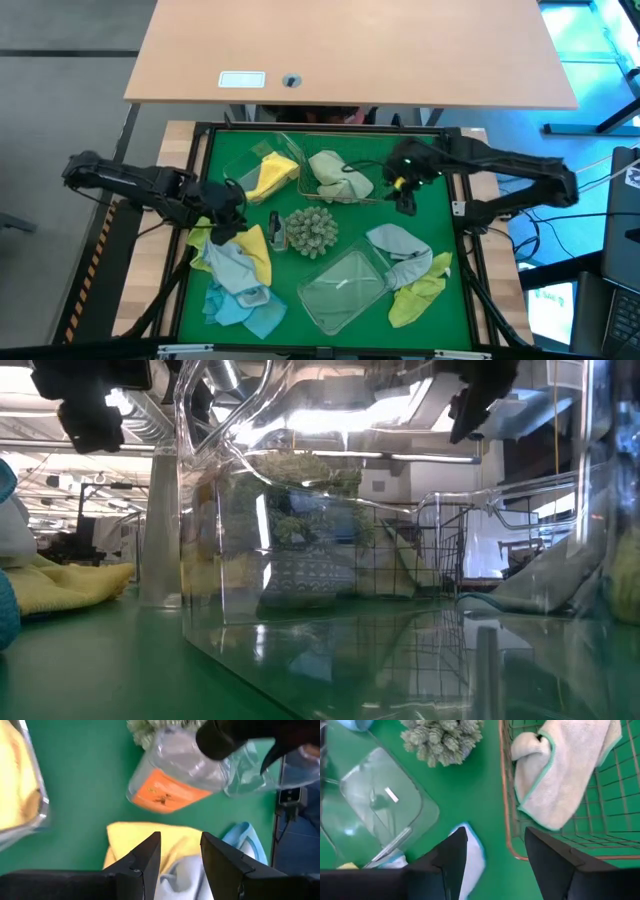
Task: Sort microfiber towel by color & place in baskets
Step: Put the left light blue microfiber towel into the bottom transparent bin
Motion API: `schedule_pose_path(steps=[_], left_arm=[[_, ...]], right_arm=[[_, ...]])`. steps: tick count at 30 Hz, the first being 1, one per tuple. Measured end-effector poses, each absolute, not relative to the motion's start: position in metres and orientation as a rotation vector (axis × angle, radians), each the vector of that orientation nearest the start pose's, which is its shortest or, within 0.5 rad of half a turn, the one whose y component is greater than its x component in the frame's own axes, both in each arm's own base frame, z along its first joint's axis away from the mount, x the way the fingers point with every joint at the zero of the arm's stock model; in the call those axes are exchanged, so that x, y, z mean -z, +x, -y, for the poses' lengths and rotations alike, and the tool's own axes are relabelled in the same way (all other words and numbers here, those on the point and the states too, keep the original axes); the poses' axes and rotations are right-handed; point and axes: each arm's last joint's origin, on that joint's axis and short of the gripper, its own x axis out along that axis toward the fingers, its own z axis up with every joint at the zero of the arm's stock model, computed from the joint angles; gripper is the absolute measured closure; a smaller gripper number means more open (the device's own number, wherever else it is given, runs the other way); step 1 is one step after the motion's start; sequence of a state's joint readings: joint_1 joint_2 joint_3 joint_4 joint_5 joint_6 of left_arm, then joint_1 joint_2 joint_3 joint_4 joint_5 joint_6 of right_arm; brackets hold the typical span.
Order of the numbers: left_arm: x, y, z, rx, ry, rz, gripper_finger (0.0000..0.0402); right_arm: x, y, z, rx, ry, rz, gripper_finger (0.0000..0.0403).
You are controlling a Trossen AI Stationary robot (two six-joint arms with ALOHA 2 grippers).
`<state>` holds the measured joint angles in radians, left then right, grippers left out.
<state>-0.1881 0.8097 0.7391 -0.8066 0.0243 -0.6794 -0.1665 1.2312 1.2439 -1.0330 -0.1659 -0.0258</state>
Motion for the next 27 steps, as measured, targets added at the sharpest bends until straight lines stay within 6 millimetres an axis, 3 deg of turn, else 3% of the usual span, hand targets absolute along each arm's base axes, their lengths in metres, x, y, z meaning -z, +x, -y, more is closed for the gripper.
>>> schedule_pose_path(steps=[7,27], left_arm=[[-0.254,0.152,0.046,0.008,-0.536,-1.02,0.0268],[-0.224,0.167,0.078,0.048,-0.344,-1.215,0.0268]], right_arm=[[-0.318,0.204,0.018,-0.028,0.177,-0.953,0.0205],[-0.319,0.209,0.013,-0.054,0.162,-0.905,0.0205]])
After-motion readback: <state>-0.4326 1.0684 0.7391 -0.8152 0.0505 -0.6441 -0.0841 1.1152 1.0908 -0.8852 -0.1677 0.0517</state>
